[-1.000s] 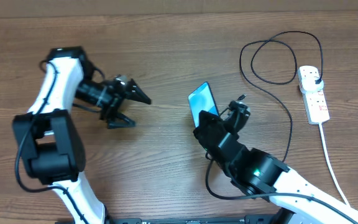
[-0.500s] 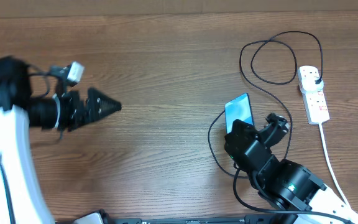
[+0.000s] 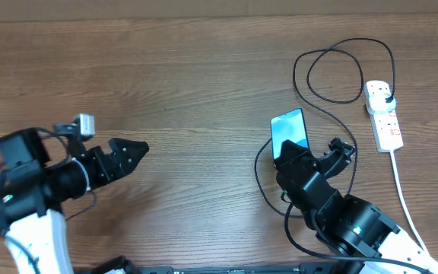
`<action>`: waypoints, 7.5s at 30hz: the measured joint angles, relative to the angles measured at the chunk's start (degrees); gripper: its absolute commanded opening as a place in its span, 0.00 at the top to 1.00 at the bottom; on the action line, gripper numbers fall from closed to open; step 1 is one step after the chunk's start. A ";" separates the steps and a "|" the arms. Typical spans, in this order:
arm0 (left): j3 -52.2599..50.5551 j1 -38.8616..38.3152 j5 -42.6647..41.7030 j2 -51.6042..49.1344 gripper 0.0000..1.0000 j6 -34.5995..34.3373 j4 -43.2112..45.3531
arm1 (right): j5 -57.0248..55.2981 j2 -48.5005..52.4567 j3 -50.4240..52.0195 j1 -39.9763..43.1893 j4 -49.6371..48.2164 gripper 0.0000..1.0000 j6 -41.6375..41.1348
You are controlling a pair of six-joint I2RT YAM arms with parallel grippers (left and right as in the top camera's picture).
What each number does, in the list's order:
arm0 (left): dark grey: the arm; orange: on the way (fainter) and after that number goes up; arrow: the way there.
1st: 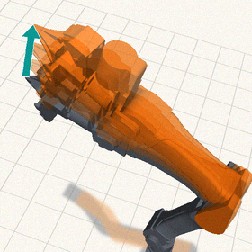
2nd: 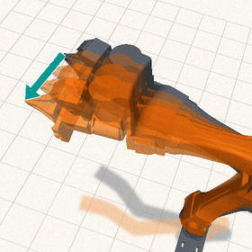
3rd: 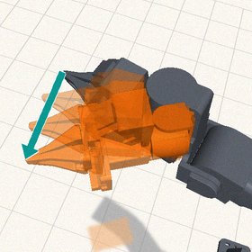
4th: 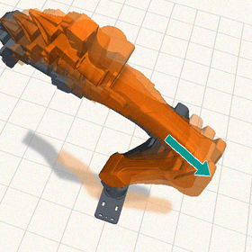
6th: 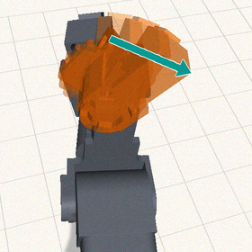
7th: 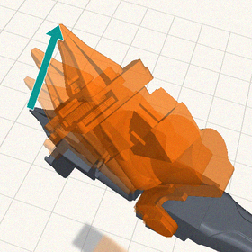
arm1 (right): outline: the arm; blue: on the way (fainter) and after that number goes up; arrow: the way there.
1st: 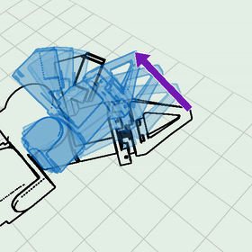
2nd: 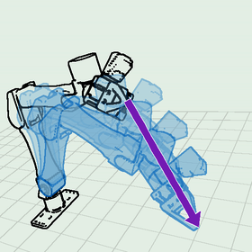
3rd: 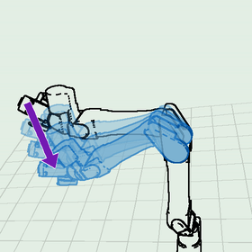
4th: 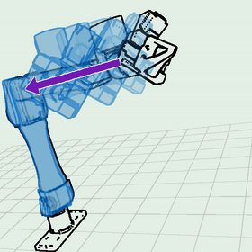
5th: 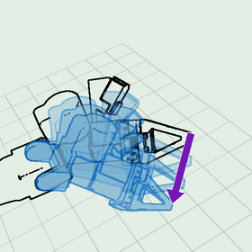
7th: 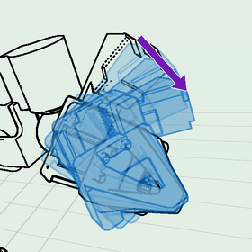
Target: Plug charger to phone and switch on socket
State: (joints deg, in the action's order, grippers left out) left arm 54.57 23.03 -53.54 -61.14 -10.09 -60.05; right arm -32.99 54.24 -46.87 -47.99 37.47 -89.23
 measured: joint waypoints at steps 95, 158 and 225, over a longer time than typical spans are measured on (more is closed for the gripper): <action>-14.05 -28.65 1.97 -17.84 0.91 -68.48 46.97 | 34.67 17.92 -0.81 0.26 -8.96 0.39 -23.15; -14.05 -28.52 2.64 -17.84 0.89 -58.86 40.72 | 24.30 55.67 -19.37 27.89 -4.83 0.83 32.33; -14.01 -10.19 -30.97 -34.16 0.96 -67.54 101.70 | 36.48 33.77 -7.52 10.16 0.37 0.51 65.18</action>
State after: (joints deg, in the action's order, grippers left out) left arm 40.56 12.84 -84.51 -95.31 -77.62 41.65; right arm 3.49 88.01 -54.39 -37.82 37.85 -24.05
